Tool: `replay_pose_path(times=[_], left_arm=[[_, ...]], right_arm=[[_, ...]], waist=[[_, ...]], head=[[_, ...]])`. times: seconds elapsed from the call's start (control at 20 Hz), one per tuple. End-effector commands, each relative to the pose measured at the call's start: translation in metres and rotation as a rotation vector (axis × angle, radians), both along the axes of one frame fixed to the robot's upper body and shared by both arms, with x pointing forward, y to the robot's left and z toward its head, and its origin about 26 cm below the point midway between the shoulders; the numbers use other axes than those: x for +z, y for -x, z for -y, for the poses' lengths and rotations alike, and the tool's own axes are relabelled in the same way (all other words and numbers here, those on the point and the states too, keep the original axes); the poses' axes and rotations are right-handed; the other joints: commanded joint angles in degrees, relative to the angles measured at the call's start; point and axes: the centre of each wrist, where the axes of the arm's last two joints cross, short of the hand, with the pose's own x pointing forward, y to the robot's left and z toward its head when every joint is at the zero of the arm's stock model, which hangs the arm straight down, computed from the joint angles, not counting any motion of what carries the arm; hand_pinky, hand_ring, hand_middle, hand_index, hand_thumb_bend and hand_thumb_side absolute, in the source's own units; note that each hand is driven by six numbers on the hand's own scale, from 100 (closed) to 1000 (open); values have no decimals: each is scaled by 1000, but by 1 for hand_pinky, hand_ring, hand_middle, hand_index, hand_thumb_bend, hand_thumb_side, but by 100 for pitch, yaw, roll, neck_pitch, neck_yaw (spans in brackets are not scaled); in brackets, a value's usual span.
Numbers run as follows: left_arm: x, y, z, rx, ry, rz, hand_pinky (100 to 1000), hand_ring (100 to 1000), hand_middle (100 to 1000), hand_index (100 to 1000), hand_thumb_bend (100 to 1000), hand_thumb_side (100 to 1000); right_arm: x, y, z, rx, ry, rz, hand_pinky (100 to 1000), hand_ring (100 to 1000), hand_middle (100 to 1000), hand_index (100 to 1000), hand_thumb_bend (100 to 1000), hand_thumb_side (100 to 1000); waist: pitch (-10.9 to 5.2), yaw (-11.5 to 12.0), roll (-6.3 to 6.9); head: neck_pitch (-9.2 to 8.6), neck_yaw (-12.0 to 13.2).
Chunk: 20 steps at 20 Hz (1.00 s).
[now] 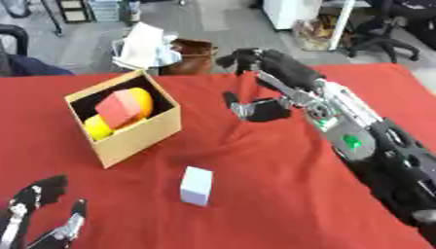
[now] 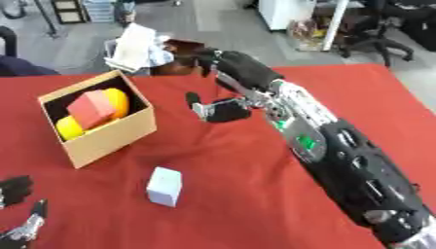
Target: Pick up objects on the table and place them in the box.
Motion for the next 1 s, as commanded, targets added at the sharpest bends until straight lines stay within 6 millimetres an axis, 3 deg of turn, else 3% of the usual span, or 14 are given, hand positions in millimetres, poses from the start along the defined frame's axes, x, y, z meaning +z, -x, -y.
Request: replay_pose_path(times=[0.05, 0.45, 0.65, 0.8, 1.0], left_arm=[[17, -1, -9, 34, -26, 58, 779, 749, 716, 827, 266, 308], [16, -2, 0, -19, -30, 47, 780, 751, 717, 828, 265, 319], [15, -2, 1, -27, -29, 41, 780, 751, 717, 829, 266, 321], [13, -2, 2, -31, -27, 35, 781, 751, 717, 829, 265, 325], [12, -1, 3, -40, -26, 31, 781, 752, 718, 830, 264, 329]], right_arm=[[1, 14, -13, 44, 4, -65, 689, 672, 720, 868, 100, 591], [-54, 6, -73, 156, 191, -289, 794, 799, 889, 965, 100, 654], [-68, -3, -74, 153, 287, -327, 810, 817, 914, 971, 100, 692], [-68, -8, -70, 125, 349, -333, 827, 835, 929, 974, 100, 701], [-69, -10, -69, 86, 400, -305, 828, 836, 923, 970, 100, 632]], waist=[[-181, 16, 90], [-188, 24, 126], [-177, 8, 144], [-173, 0, 144], [-165, -2, 146]], head=[[40, -37], [90, -93], [99, -81], [105, -89], [106, -86]])
